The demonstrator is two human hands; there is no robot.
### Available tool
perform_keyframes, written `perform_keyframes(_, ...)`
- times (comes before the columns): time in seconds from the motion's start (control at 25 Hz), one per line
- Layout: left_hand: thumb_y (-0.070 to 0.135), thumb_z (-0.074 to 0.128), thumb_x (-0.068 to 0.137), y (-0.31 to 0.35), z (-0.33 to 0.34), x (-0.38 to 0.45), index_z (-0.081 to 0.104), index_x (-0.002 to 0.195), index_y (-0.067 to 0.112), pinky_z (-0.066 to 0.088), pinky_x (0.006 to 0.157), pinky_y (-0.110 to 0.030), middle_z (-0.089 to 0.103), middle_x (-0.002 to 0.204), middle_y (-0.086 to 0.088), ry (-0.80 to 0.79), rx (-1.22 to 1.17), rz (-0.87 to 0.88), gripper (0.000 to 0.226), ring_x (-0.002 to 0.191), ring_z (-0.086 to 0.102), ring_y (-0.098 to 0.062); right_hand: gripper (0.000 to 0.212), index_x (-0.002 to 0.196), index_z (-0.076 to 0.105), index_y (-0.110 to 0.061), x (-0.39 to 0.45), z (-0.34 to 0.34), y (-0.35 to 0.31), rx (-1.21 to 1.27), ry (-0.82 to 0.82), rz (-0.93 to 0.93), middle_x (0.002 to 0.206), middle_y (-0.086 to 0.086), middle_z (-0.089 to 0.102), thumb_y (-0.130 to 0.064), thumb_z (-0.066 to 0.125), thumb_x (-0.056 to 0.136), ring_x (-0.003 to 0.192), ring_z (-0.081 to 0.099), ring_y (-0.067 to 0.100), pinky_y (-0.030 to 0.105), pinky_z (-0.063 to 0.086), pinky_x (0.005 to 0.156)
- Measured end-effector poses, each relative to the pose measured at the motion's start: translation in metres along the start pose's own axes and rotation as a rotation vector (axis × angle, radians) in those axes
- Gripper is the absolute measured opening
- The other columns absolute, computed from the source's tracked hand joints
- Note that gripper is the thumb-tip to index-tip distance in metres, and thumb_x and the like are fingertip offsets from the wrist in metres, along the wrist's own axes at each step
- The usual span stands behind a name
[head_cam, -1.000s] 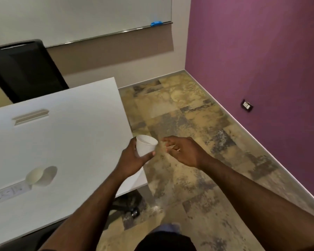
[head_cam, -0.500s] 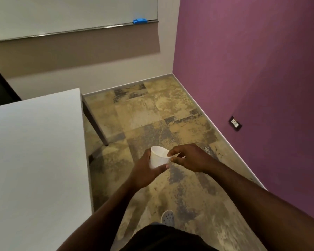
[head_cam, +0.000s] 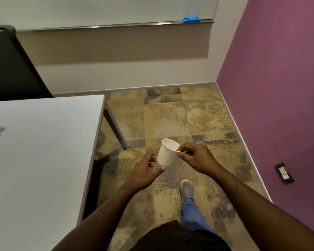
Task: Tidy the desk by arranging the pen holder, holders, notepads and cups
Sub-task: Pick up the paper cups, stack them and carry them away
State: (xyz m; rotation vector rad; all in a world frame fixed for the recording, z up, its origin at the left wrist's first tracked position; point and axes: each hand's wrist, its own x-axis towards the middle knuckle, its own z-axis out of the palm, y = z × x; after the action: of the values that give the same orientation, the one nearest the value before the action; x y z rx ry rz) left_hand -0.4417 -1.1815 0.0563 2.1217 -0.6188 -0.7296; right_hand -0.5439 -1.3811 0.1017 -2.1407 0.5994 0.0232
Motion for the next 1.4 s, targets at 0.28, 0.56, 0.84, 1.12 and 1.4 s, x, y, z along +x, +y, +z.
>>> perform_keyframes(0.28, 0.045, 0.066, 0.084, -0.01, -0.067, 0.083, 0.047, 0.136, 0.018, 0.041, 0.097, -0.025, 0.054, 0.138, -0.003, 0.343, 0.054, -0.409, 0.062, 0.122, 0.052, -0.015, 0.016, 0.095, 0.071, -0.027, 0.208, -0.032, -0.039, -0.071, -0.137, -0.175, 0.089, -0.013, 0.071, -0.03, 0.074, 0.079, 0.073, 0.062, -0.01, 0.012, 0.045, 0.06)
perform_keyframes(0.56, 0.05, 0.062, 0.084, -0.052, -0.137, 0.098, 0.041, 0.138, 0.024, 0.035, 0.099, -0.026, 0.046, 0.145, 0.0, 0.648, -0.105, -0.735, 0.064, 0.128, 0.046, -0.017, 0.019, 0.096, 0.07, -0.028, 0.343, 0.042, -0.132, -0.198, -0.437, -0.439, 0.084, -0.013, 0.069, -0.031, 0.076, 0.078, 0.07, 0.061, -0.011, 0.008, 0.041, 0.054)
perform_keyframes(0.84, 0.051, 0.051, 0.092, -0.142, -0.212, 0.13, 0.027, 0.149, 0.025, 0.016, 0.117, -0.036, 0.008, 0.162, 0.0, 0.643, -0.114, -0.96, 0.067, 0.147, 0.013, -0.021, 0.024, 0.102, 0.068, -0.027, 0.425, 0.172, -0.226, -0.338, -0.645, -0.576, 0.088, -0.007, 0.075, -0.034, 0.074, 0.079, 0.074, 0.066, -0.001, 0.013, 0.044, 0.056)
perform_keyframes(1.12, 0.056, 0.044, 0.092, -0.187, -0.284, 0.181, 0.02, 0.151, 0.025, 0.014, 0.118, -0.04, -0.001, 0.162, -0.004, 0.564, -0.065, -1.024, 0.071, 0.148, 0.004, -0.025, 0.025, 0.102, 0.064, -0.029, 0.487, 0.263, -0.326, -0.466, -0.801, -0.716, 0.092, -0.006, 0.075, -0.037, 0.072, 0.08, 0.075, 0.066, -0.001, 0.009, 0.04, 0.054)
perform_keyframes(1.4, 0.052, 0.047, 0.091, -0.208, -0.328, 0.239, 0.025, 0.148, 0.019, 0.021, 0.115, -0.045, 0.001, 0.162, -0.01, 0.635, -0.072, -1.213, 0.07, 0.147, 0.006, -0.035, 0.035, 0.111, 0.063, -0.019, 0.525, 0.393, -0.421, -0.482, -1.036, -0.987, 0.108, 0.003, 0.073, -0.036, 0.072, 0.081, 0.089, 0.07, 0.011, 0.013, 0.044, 0.062)
